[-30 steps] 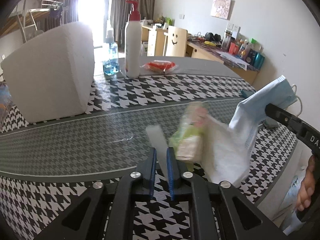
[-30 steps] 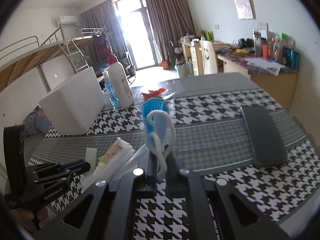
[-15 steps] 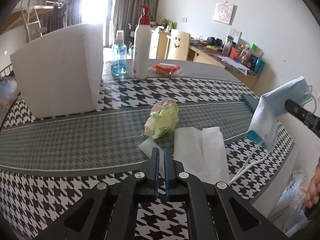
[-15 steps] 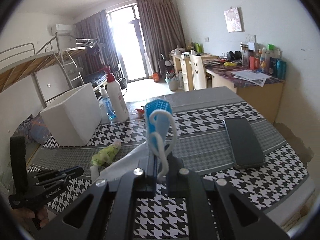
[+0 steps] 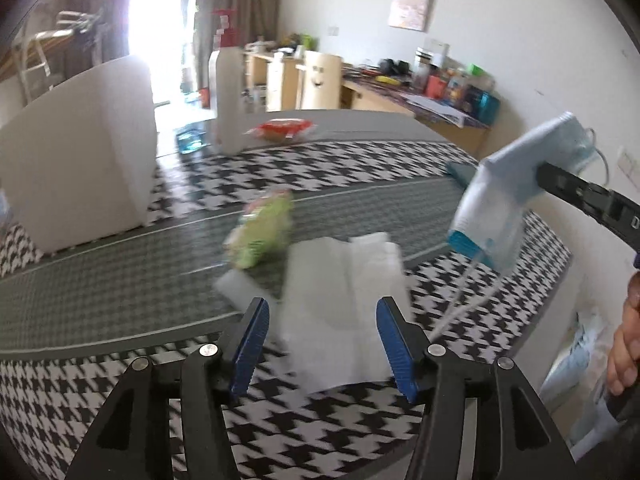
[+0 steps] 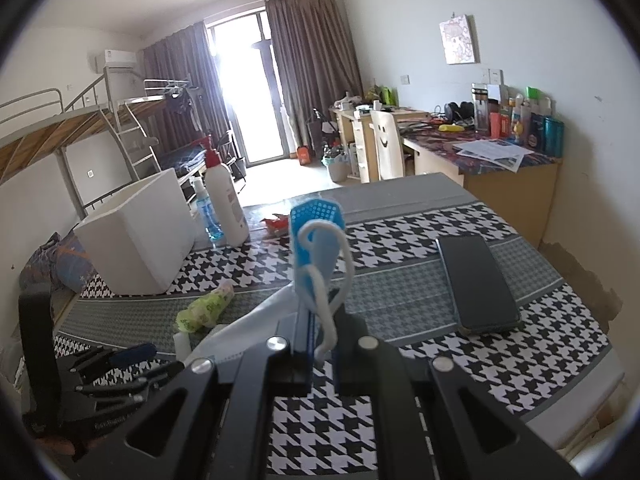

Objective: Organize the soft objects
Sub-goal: 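Lift the white paper with the left tool while the right tool lifts the blue mask, then carry the white paper and blue mask with both tools toward the white foam box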

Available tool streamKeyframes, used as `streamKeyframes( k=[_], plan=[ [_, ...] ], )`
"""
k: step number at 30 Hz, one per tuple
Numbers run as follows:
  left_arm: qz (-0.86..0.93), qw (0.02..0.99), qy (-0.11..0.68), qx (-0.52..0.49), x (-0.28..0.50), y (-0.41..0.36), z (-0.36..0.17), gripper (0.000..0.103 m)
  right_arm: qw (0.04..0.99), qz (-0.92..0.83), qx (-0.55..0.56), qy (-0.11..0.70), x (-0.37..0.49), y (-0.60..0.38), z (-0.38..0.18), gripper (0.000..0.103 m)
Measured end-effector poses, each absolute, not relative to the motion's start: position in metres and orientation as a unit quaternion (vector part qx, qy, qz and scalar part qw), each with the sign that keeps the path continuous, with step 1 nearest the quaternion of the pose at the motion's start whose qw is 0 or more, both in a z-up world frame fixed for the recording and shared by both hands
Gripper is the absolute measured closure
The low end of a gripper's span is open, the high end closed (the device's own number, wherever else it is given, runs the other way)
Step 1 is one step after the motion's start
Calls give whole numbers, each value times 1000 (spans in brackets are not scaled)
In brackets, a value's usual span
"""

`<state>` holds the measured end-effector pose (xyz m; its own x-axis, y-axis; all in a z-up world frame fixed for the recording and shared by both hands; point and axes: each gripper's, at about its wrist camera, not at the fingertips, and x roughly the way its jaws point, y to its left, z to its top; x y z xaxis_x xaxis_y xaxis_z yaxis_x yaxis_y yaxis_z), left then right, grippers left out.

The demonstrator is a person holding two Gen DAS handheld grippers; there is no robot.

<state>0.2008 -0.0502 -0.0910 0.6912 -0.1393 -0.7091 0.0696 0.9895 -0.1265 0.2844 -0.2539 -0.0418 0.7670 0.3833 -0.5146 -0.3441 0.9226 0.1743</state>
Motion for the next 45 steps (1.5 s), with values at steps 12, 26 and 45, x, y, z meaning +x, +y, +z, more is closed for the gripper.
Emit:
streamKeyframes(
  k=[12,26,45],
  plan=[
    [-81,910,406,-8,218,-81,-103,36,947,165,33,275,276,-279,-41,94],
    [-74,895,439,32,236,-97,-123,53,941,171,32,290,276,-284,-53,94],
    [-76,921,383,11,214,-71,-82,96,940,189,30,282,275,-277,-50,94]
  ],
)
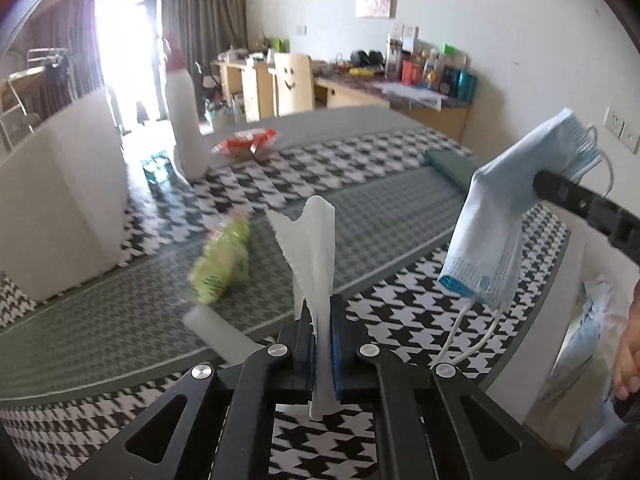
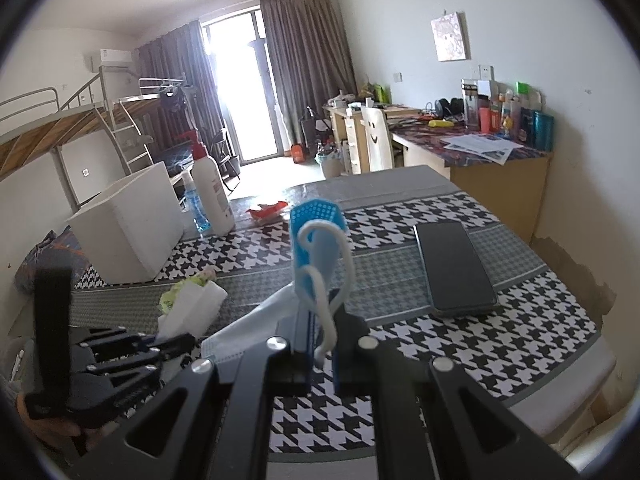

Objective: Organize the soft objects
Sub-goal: 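Carry the white paper and blue mask with both tools toward the white foam box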

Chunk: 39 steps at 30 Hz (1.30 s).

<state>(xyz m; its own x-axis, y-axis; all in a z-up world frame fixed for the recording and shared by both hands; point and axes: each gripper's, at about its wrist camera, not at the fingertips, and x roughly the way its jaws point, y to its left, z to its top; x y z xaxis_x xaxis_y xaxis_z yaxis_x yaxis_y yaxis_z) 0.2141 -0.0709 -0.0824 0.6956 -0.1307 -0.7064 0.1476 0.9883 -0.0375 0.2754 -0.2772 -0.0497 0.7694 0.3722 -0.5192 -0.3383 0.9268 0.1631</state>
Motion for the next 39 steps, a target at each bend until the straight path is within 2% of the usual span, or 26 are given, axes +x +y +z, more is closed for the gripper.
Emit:
streamKeyframes(
  k=[13,39],
  plan=[
    [-69,944,321,16,193,-54,-47,96,937,208,33,278,276,-263,-46,94],
    [-20,963,268,-3,186,-10,-10,96,935,243,24,257,282,-226,-26,94]
  ],
)
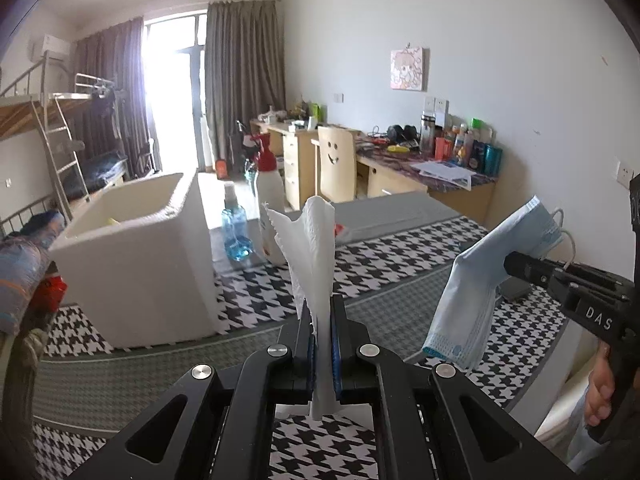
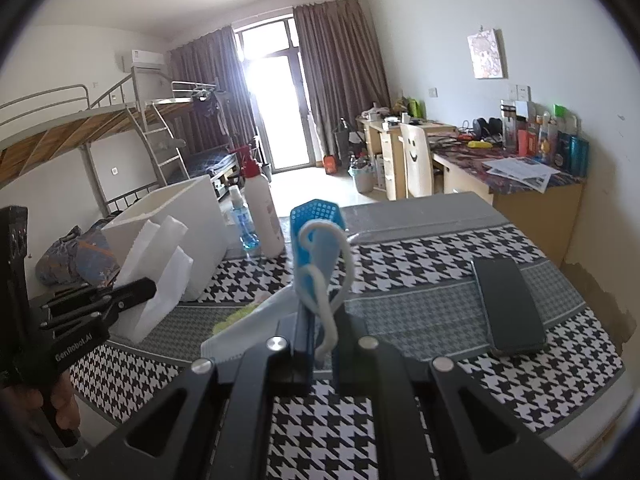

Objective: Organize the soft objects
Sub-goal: 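Carry the white paper and blue mask with both tools toward the white foam box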

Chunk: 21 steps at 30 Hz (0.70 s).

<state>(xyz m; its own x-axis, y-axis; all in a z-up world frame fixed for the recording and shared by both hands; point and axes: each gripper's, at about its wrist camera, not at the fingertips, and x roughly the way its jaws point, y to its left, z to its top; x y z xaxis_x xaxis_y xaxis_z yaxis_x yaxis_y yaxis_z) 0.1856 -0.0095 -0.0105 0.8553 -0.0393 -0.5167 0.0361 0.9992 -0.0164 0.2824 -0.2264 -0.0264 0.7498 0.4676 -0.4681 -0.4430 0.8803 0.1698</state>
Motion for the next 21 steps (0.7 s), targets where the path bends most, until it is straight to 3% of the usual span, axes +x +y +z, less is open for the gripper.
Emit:
streamKeyframes(
  k=[21],
  plan=[
    [-8,970,243,-8,186,18,7,96,933,273,15,235,285,-188,-3,94]
  ],
)
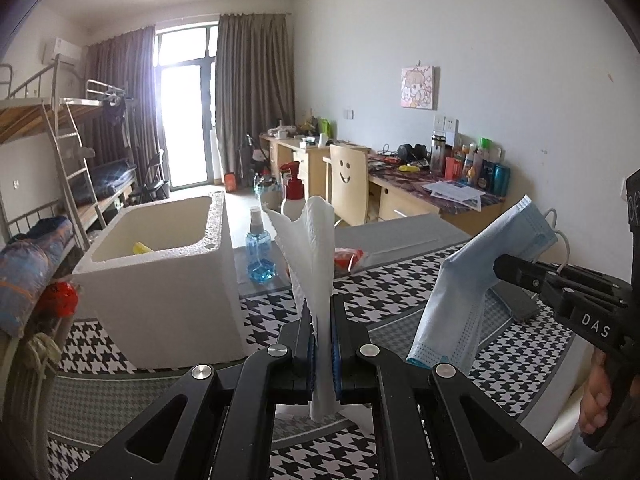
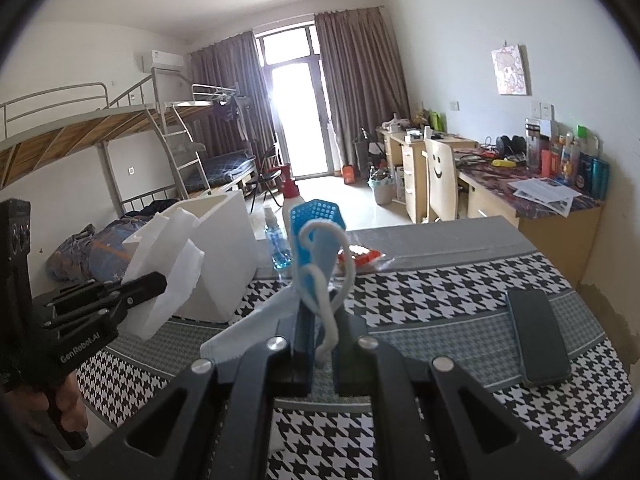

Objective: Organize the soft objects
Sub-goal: 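Carry the white paper and blue mask with both tools toward the white foam box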

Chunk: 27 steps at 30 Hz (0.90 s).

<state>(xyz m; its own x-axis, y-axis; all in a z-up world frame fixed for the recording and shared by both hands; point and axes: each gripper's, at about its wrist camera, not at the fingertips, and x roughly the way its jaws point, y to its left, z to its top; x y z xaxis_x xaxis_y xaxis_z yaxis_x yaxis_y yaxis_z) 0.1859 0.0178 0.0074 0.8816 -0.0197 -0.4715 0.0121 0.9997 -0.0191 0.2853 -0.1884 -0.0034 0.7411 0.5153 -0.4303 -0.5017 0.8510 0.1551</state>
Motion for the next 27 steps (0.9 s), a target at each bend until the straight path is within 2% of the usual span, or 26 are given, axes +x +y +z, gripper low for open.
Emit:
streamKeyframes(
  k=[27],
  plan=[
    [3,973,232,-1,213,37,30,96,934,285,3,214,302,-169,22,94]
  ],
)
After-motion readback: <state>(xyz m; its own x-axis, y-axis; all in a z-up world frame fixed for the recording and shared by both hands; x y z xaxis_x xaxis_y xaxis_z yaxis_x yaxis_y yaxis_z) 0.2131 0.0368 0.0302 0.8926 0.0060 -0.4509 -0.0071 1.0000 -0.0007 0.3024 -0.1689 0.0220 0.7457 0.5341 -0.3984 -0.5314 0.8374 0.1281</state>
